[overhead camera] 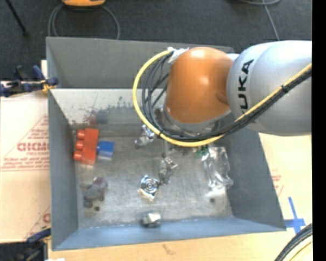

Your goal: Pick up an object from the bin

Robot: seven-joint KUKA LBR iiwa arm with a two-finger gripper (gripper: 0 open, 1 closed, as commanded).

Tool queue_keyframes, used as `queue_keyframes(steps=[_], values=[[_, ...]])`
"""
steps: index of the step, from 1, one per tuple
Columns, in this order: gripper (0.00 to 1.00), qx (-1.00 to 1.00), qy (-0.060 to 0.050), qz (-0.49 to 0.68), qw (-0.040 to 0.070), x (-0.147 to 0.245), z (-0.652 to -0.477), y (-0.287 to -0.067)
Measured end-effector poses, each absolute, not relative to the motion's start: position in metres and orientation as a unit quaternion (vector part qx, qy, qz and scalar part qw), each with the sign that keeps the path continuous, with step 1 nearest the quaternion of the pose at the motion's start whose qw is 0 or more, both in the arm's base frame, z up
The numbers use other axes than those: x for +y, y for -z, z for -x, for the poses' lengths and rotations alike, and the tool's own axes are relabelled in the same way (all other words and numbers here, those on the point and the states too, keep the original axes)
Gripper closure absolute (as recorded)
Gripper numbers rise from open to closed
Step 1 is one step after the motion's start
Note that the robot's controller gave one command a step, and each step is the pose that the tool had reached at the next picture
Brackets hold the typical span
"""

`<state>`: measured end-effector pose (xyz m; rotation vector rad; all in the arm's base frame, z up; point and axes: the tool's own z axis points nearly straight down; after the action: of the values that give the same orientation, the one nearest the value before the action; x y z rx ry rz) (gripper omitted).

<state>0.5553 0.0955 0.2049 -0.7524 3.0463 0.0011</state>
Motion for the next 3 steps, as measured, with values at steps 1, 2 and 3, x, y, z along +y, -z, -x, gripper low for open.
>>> queue_keyframes(steps=[1,2,3], values=[[0.00,0.912,0.000,0.409,-0.002,0.076,-0.526,-0.082],[0.00,0.945,-0.001,0.327,0.003,0.061,-0.555,-0.076],[1.00,0.945,-0.001,0.327,0.004,0.062,-0.556,-0.077]])
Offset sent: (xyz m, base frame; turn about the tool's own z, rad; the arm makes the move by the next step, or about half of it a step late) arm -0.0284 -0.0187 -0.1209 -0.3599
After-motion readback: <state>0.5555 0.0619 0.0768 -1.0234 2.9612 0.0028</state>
